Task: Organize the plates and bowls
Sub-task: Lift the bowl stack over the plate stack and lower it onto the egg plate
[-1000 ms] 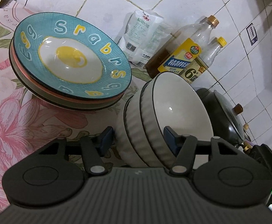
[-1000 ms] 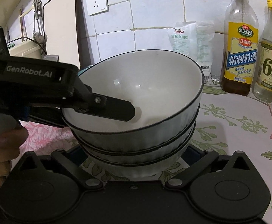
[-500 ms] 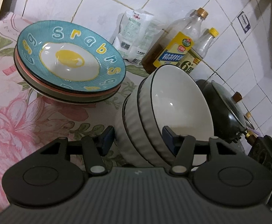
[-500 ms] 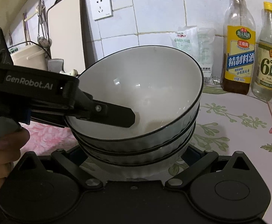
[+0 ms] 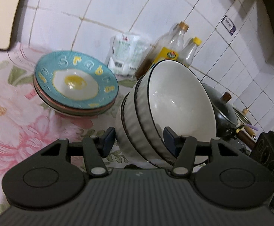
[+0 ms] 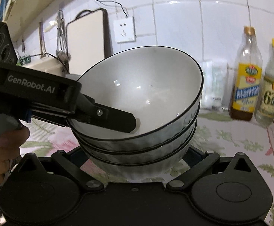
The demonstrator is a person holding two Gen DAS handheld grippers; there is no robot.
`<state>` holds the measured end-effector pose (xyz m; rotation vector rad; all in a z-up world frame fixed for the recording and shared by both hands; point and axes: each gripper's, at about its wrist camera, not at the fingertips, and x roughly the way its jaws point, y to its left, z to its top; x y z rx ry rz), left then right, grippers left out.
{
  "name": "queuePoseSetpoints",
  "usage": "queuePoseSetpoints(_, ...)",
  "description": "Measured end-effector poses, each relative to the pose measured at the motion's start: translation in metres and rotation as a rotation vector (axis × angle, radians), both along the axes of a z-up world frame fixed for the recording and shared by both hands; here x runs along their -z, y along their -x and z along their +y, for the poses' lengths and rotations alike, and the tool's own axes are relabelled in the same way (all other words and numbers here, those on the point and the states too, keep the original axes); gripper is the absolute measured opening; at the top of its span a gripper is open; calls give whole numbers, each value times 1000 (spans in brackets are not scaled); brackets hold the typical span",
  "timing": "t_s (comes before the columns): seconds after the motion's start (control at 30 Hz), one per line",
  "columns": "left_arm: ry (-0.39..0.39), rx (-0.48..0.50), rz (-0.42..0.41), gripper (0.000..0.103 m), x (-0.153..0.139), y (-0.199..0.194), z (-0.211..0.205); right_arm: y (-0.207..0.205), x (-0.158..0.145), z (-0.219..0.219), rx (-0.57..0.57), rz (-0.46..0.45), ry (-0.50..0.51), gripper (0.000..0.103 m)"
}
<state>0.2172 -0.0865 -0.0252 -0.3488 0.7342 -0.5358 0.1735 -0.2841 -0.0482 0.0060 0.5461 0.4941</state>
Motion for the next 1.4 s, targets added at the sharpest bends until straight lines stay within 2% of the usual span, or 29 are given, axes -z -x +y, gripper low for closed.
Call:
queuePoseSetpoints(0.27,-37,-60,-13,54,-25,-11,23,-20,-18,25,-29,2,-46,103)
queuePoseSetpoints(0.73,-52,-122,-28,54,-29,-81,54,-98,-20,62,-57,8,-48,103)
queuePoseSetpoints(1.1,-55,-114,3,54,2,-142,57,-153,9,68,-32,45,-40,103)
queuePoseSetpoints(1.2,-44,-120,42,54,11,-155,56,-163,16,66,-34,50,-28,103)
queuePoseSetpoints(1.4,-42,-114,93,54,27,-176,54,-183,30,63,-17,119,-36,103)
